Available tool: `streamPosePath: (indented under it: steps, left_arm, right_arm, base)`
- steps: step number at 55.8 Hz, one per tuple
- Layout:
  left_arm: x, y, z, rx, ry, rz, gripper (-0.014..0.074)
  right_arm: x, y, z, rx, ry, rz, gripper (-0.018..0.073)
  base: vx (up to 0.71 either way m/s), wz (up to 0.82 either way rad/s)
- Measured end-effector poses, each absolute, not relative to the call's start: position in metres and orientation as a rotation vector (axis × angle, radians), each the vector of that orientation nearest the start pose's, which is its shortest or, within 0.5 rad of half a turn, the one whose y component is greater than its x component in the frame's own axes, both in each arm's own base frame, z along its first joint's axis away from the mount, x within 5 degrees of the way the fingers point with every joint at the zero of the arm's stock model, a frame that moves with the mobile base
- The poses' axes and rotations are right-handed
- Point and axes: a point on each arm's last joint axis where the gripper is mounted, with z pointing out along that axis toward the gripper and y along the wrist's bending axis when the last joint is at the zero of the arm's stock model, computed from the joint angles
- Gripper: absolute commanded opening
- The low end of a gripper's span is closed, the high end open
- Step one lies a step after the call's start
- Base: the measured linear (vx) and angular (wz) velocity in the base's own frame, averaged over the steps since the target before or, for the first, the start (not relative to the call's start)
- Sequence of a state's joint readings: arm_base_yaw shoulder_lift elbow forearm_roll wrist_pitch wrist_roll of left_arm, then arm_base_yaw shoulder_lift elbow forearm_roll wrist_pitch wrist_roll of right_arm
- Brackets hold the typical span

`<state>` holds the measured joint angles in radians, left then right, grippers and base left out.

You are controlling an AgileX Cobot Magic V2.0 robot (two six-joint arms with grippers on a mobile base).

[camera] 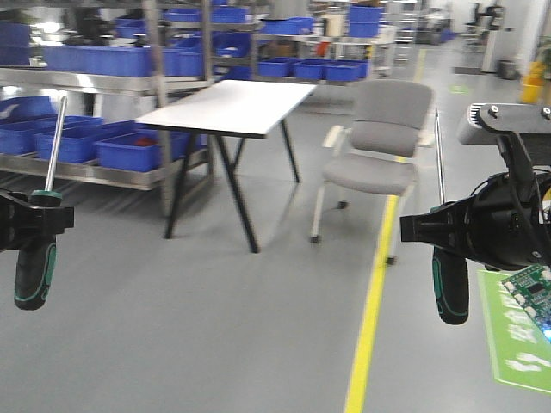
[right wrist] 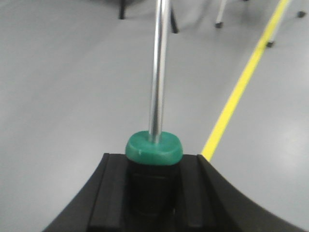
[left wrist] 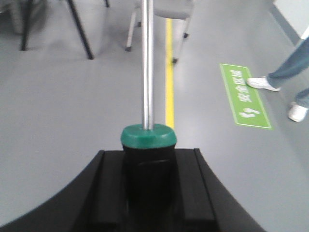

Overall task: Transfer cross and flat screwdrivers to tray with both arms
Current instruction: 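Drive the base away from the table carrying both screwdrivers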

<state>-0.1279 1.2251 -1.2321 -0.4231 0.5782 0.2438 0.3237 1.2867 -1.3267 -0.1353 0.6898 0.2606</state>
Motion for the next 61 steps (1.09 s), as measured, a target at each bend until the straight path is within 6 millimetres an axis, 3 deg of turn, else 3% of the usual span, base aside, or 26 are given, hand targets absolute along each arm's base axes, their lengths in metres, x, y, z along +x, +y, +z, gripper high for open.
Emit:
streamPosePath:
  steps: [31,61]
  left_arm:
    - [0.2635,-0.0545,0.4092,0.156,2.016,-0.383,0.0003]
    - [0.2635,-0.0545,0.4092,0.156,2.016,-0.383,0.0003]
  right_arm:
    - [0.2686,0.0818,0.4104,-0.128,2.130,0.191,-0.0008]
    - [0.2677,0.0814,0.4089,-0.127,2.149,0.186,-0.0008]
  base:
    - [0.29,-0.46]
    - [0.44,0.30]
